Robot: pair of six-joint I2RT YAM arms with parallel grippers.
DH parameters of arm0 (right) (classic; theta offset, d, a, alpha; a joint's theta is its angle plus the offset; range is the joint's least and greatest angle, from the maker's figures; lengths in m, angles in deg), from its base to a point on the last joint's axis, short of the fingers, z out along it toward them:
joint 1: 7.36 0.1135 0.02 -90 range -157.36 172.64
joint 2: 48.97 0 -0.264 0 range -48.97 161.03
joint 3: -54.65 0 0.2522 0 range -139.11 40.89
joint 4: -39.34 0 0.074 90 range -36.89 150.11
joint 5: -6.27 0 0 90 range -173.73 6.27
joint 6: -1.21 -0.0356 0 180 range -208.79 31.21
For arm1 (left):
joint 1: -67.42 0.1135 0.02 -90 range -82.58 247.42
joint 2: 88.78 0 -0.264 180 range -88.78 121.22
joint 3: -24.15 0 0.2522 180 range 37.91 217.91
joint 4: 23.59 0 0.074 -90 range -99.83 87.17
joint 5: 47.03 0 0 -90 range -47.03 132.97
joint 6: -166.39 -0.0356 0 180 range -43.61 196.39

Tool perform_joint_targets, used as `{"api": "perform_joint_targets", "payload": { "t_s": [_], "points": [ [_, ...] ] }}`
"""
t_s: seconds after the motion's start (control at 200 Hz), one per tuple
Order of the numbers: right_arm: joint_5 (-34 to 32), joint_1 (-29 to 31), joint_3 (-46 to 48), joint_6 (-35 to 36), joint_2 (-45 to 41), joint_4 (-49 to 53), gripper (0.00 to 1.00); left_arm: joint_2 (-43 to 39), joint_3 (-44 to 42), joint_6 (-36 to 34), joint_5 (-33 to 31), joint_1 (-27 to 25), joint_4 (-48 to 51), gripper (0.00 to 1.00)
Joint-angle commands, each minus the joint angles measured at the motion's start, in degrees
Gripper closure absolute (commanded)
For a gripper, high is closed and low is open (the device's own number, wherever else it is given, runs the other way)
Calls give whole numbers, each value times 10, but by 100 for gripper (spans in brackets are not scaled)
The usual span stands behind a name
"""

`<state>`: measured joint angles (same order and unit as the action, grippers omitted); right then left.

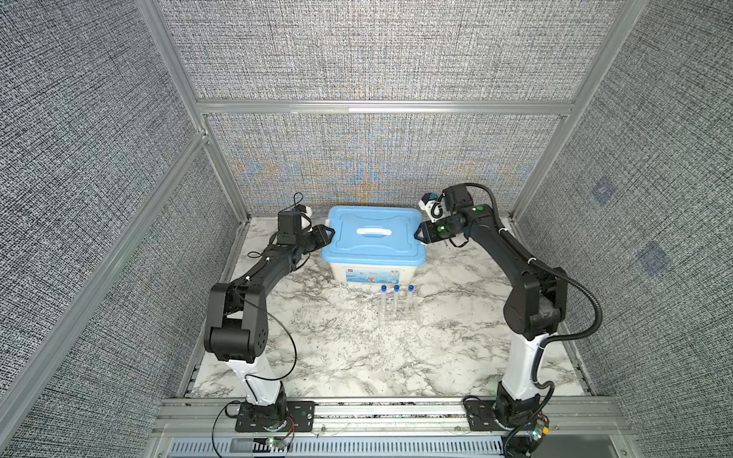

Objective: Organize the chemistry lab equipment

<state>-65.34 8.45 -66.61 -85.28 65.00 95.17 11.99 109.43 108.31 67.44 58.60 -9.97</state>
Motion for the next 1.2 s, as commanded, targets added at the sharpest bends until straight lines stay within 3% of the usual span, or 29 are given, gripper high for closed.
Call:
{"api": "perform_joint_targets", "payload": {
  "t_s": [0.0, 0.18, 0.57, 0.735, 1.035, 1.135, 1.195],
  "points": [
    [42, 8, -1, 11, 0, 0, 55, -10, 15, -63, -17, -11, 67, 55],
    [38, 10, 0, 9, 2, 0, 55, -1, 41, -92, -53, -22, 121, 62],
    [31, 14, -13, -1, 16, 12, 55, 13, 113, -154, -141, -69, 211, 58],
    [35, 18, -11, -12, 23, 8, 55, 22, 127, -155, -133, -75, 221, 58],
    [33, 31, -14, -26, 33, 4, 55, 33, 146, -155, -127, -92, 231, 66],
    [30, 30, -15, -30, 33, 5, 55, 32, 142, -149, -118, -92, 220, 66],
    [26, 30, -16, -30, 33, 5, 55, 30, 140, -146, -117, -92, 216, 60]
  ]
}}
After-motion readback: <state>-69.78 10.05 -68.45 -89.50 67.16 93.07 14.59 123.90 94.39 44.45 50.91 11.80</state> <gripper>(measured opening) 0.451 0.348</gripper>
